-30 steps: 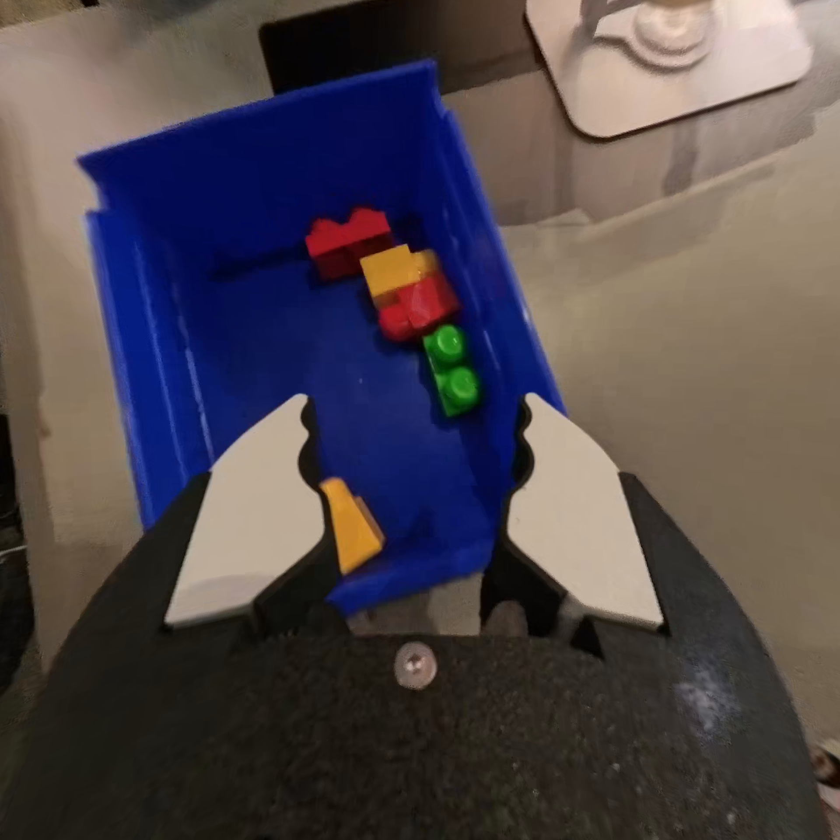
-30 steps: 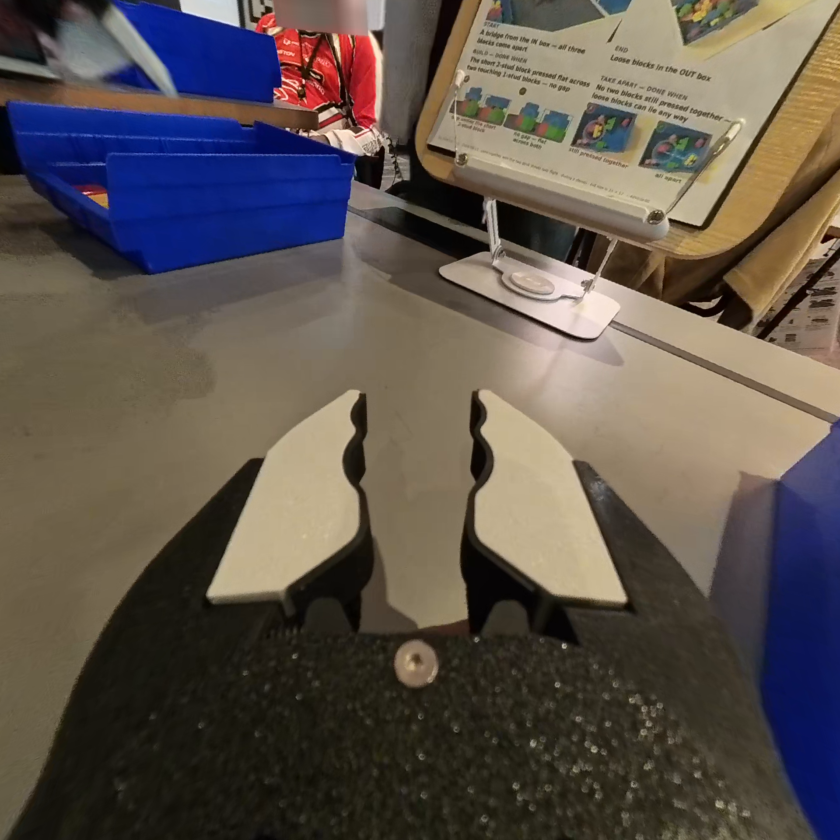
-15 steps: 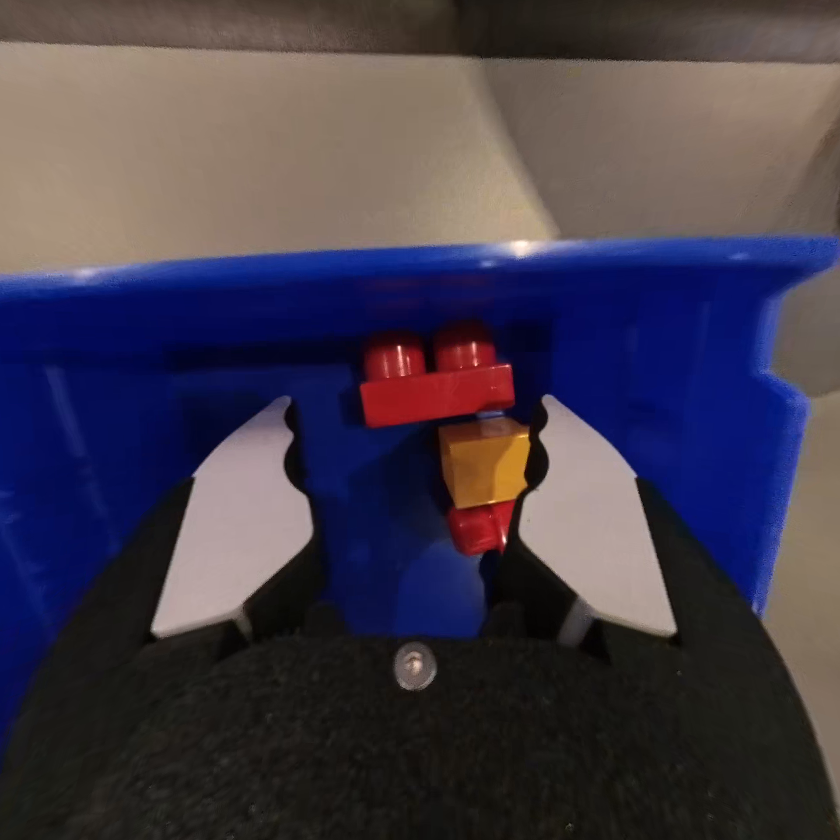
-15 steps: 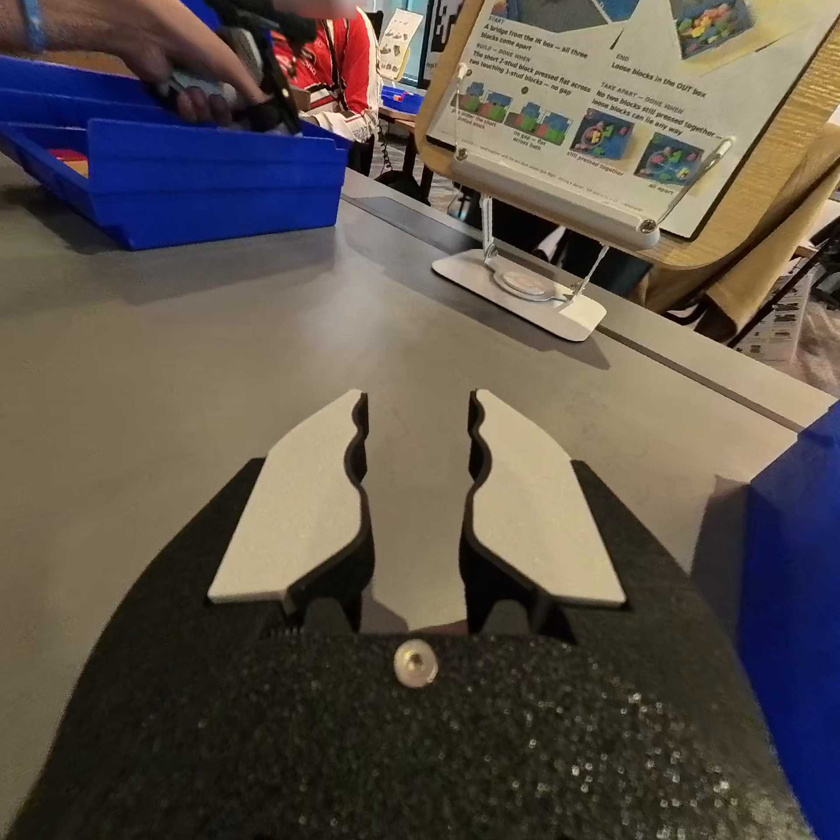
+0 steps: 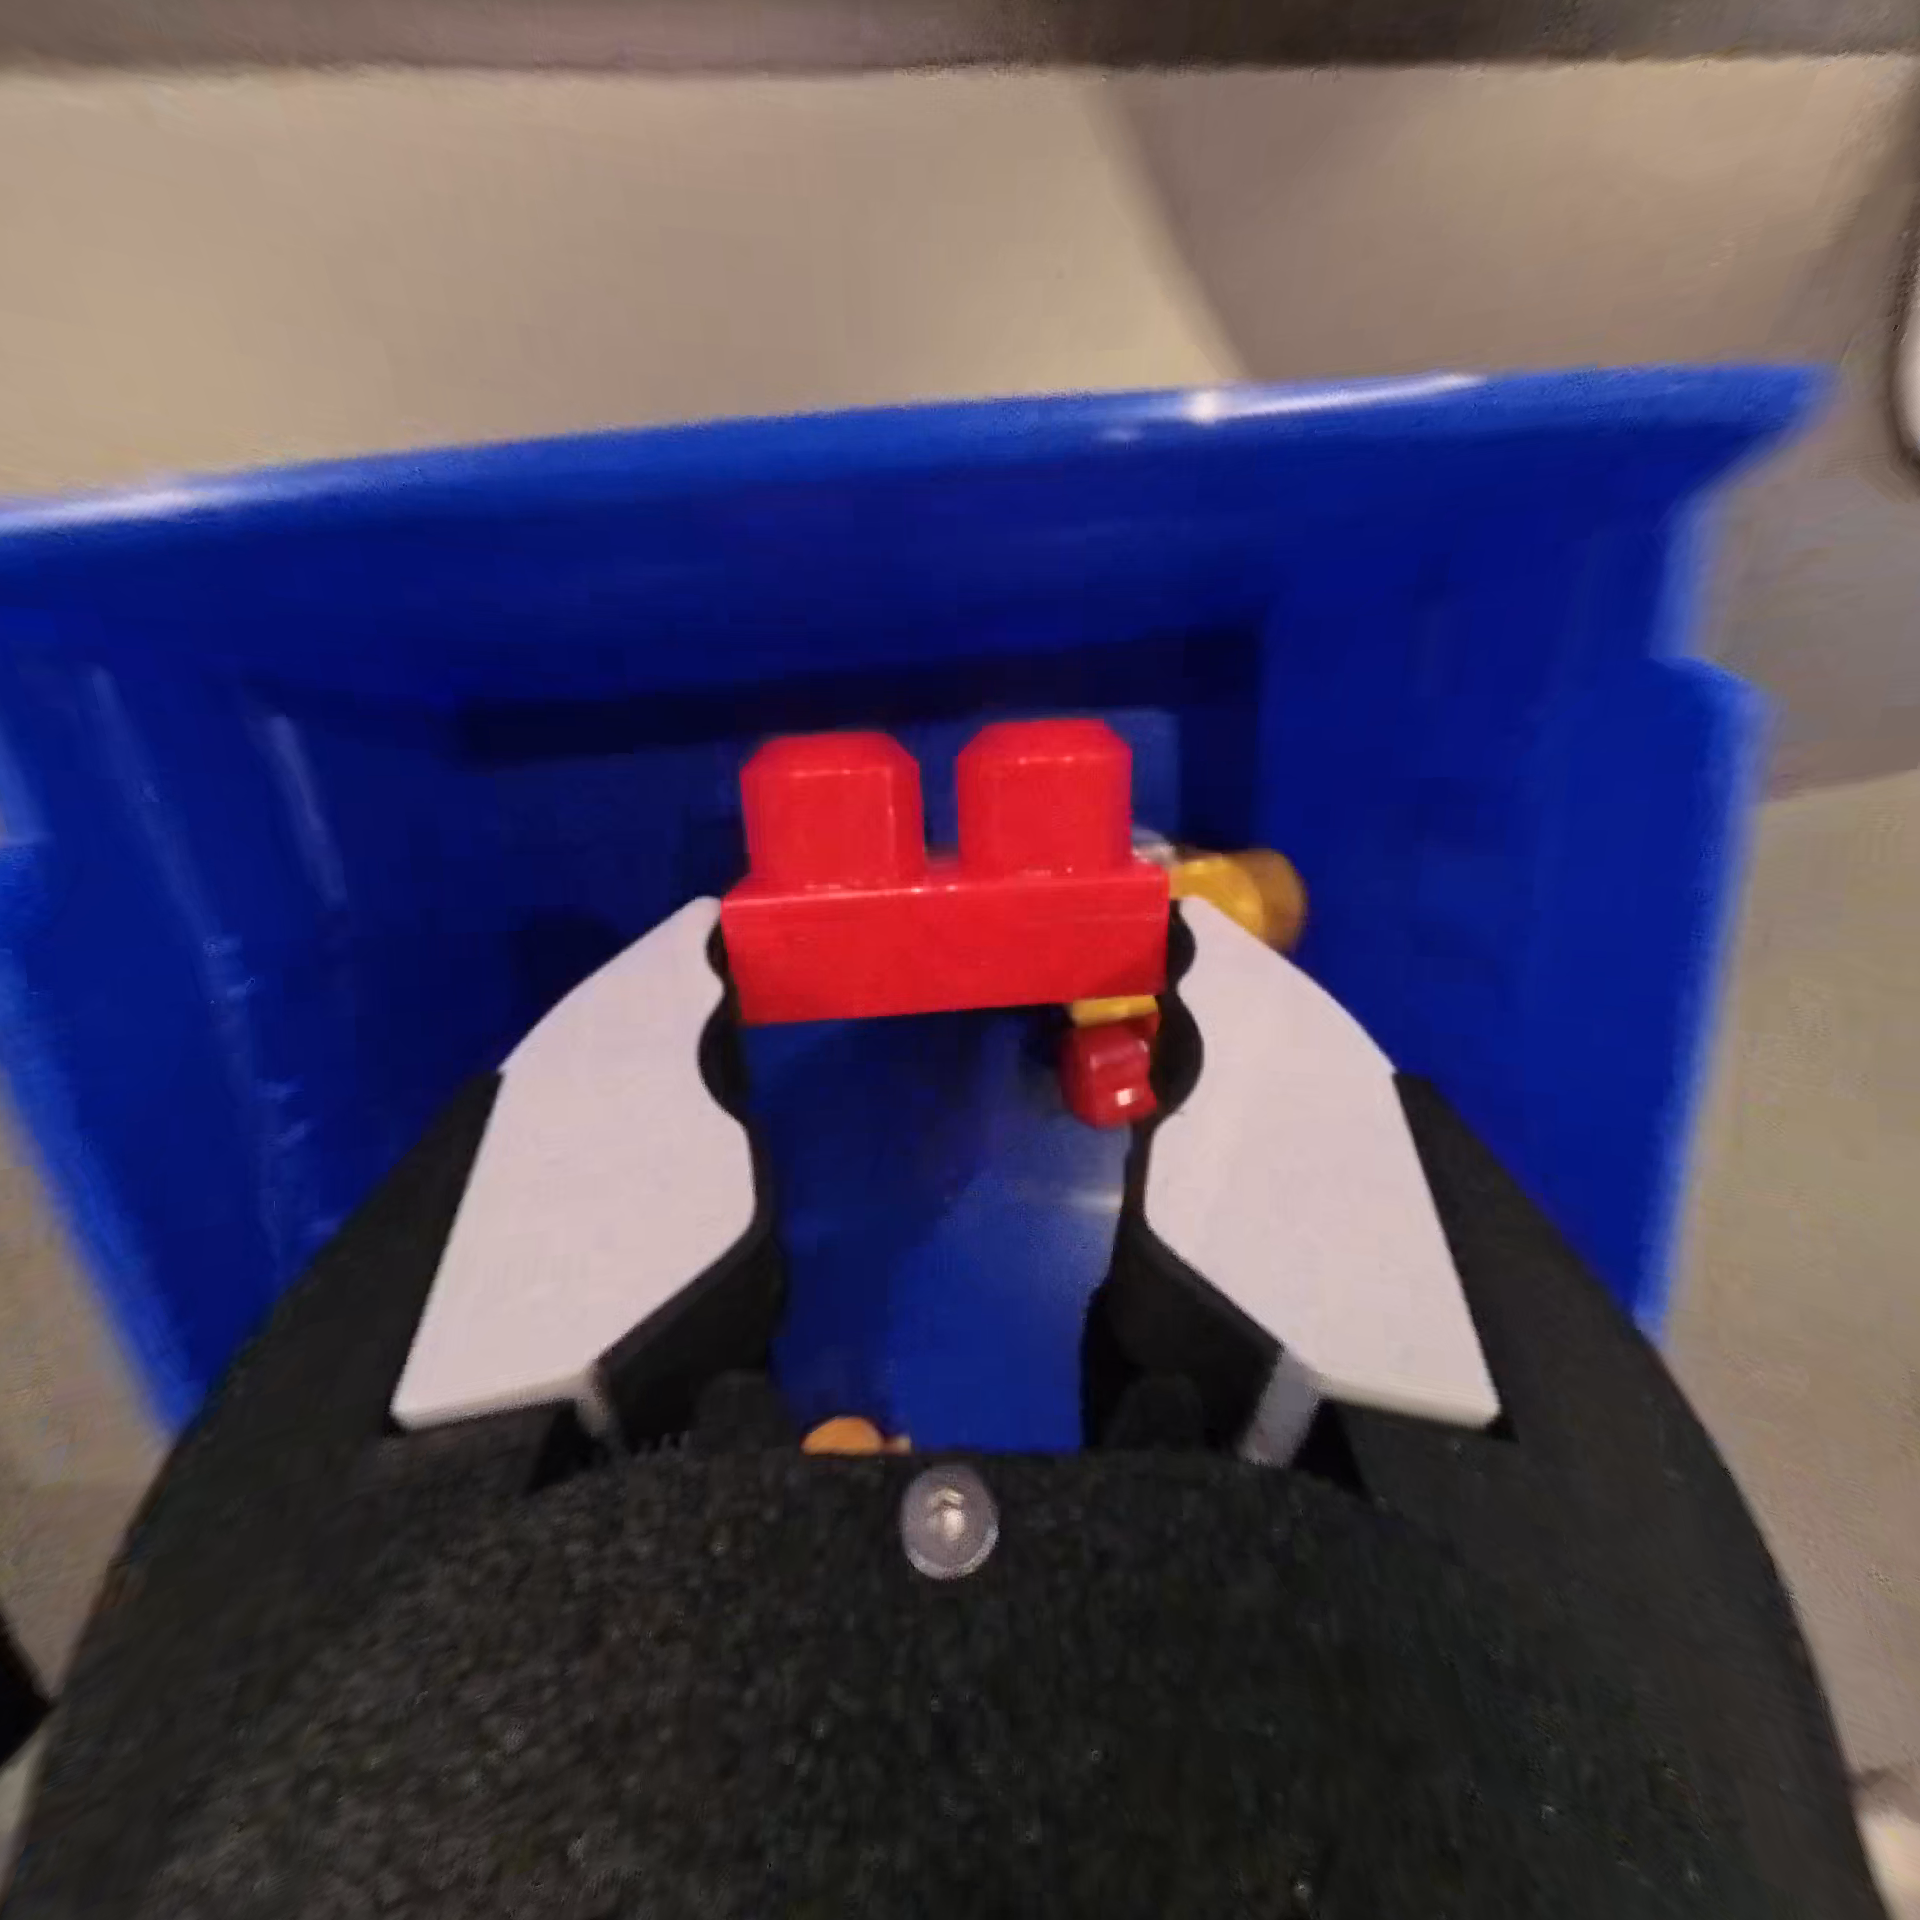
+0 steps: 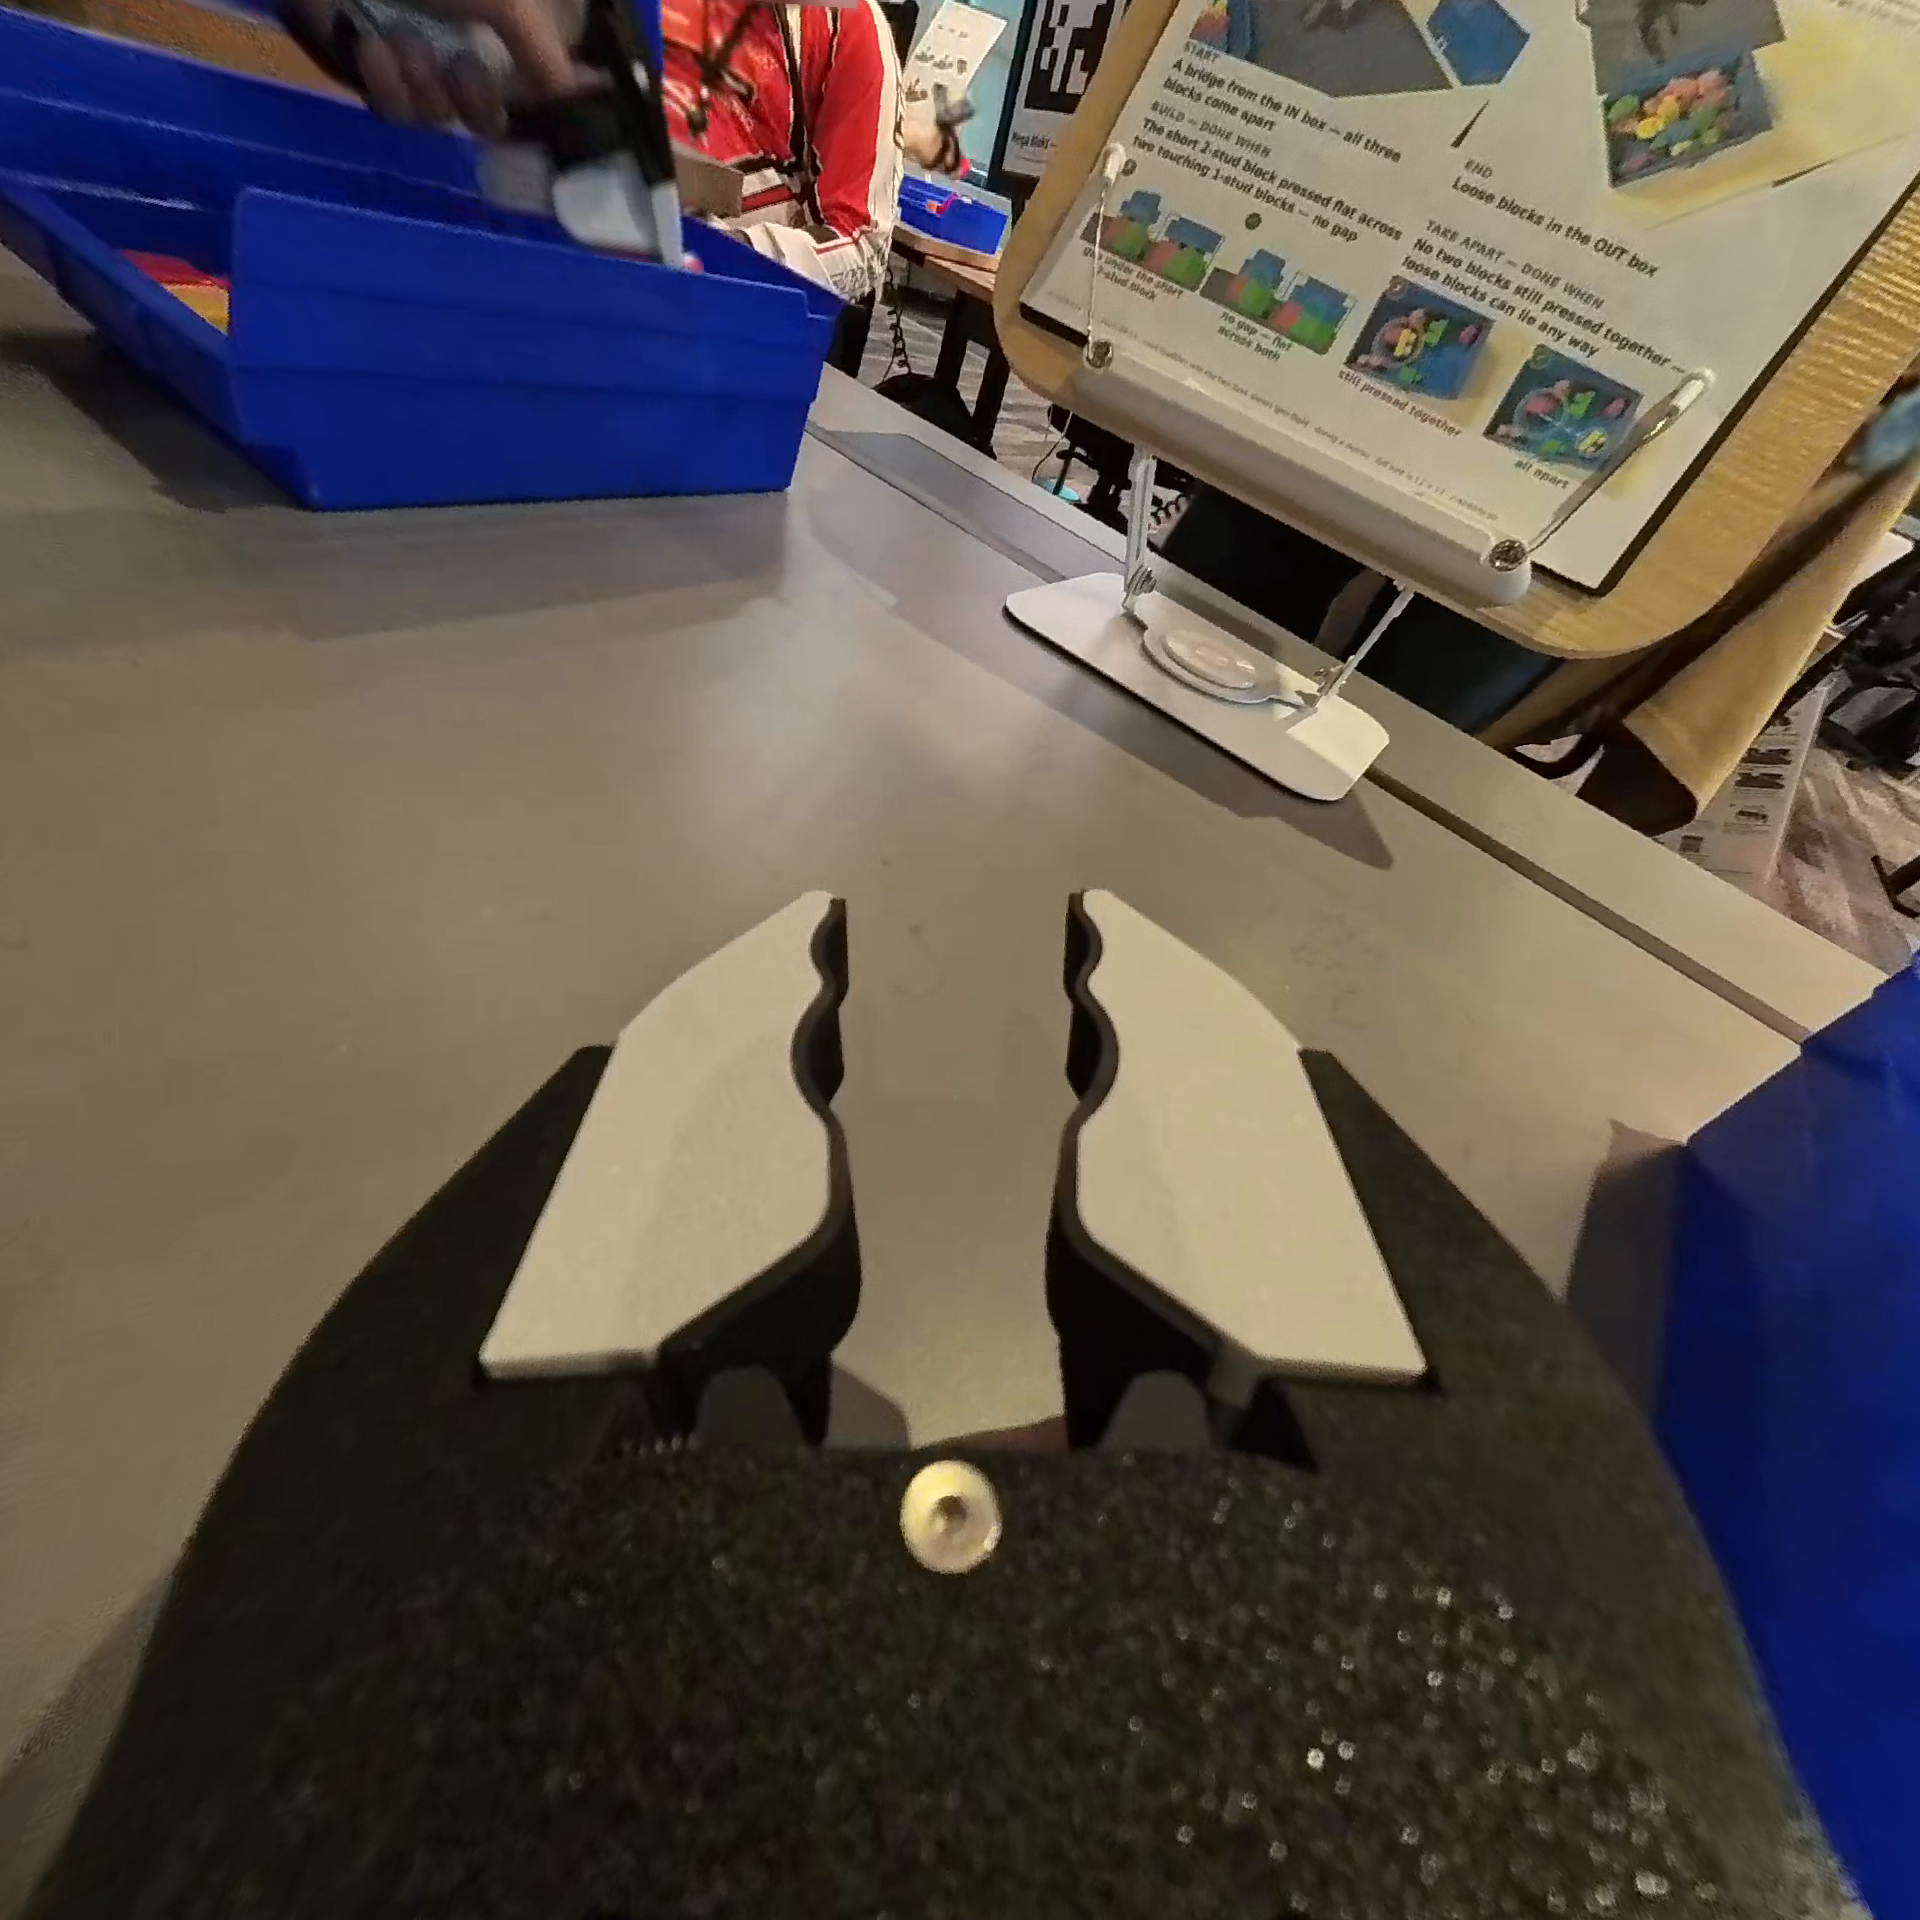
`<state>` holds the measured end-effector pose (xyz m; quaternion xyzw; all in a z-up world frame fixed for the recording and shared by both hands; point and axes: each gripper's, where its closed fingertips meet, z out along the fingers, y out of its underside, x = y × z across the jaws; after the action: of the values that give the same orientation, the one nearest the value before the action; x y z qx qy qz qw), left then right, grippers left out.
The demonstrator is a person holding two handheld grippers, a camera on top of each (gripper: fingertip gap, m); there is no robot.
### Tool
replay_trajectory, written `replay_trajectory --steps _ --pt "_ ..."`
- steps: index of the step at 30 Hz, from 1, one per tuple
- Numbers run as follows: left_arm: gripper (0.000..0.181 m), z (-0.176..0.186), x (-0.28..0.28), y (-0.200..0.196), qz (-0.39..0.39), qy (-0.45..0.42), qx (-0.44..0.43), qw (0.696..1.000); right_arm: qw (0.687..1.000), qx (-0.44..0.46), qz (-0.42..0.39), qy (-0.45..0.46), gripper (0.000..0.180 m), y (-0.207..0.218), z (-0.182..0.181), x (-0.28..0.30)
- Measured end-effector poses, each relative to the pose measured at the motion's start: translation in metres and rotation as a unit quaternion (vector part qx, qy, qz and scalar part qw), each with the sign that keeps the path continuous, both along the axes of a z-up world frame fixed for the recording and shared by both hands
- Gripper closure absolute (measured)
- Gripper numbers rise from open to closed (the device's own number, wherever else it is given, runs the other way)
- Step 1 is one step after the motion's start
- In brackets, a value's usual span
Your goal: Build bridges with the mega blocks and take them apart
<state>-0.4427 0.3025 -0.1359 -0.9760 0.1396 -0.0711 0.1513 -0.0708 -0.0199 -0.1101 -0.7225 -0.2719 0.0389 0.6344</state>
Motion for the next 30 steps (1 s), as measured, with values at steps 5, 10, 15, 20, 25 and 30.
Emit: replay_trajectory --steps 5,10,15,20,25,30 --pt "0.105 0.092 0.055 -0.055 -0.116 -0.045 0.114 0.986 1.000 -0.004 -0.002 0.022 0.141 0.001 0.002 0.004" --pt "0.105 0.104 0.163 -0.148 -0.282 -0.082 0.127 0.947 0.998 -0.006 -0.008 0.065 0.140 0.004 0.008 0.012" --pt "0.105 0.029 0.246 -0.192 -0.405 0.004 0.084 0.910 0.994 -0.006 -0.013 0.105 0.140 0.005 0.013 0.021" --pt "0.105 -0.007 0.296 -0.183 -0.447 0.029 0.026 0.894 0.993 0.008 -0.014 0.116 0.141 0.002 0.019 0.024" --pt "0.105 -0.040 0.313 -0.168 -0.458 0.073 -0.015 0.886 0.996 0.021 -0.014 0.090 0.141 -0.002 0.020 0.020" --pt "0.105 -0.056 0.316 -0.165 -0.452 0.076 -0.012 0.889 0.998 0.029 -0.014 0.062 0.141 -0.007 0.018 0.016"
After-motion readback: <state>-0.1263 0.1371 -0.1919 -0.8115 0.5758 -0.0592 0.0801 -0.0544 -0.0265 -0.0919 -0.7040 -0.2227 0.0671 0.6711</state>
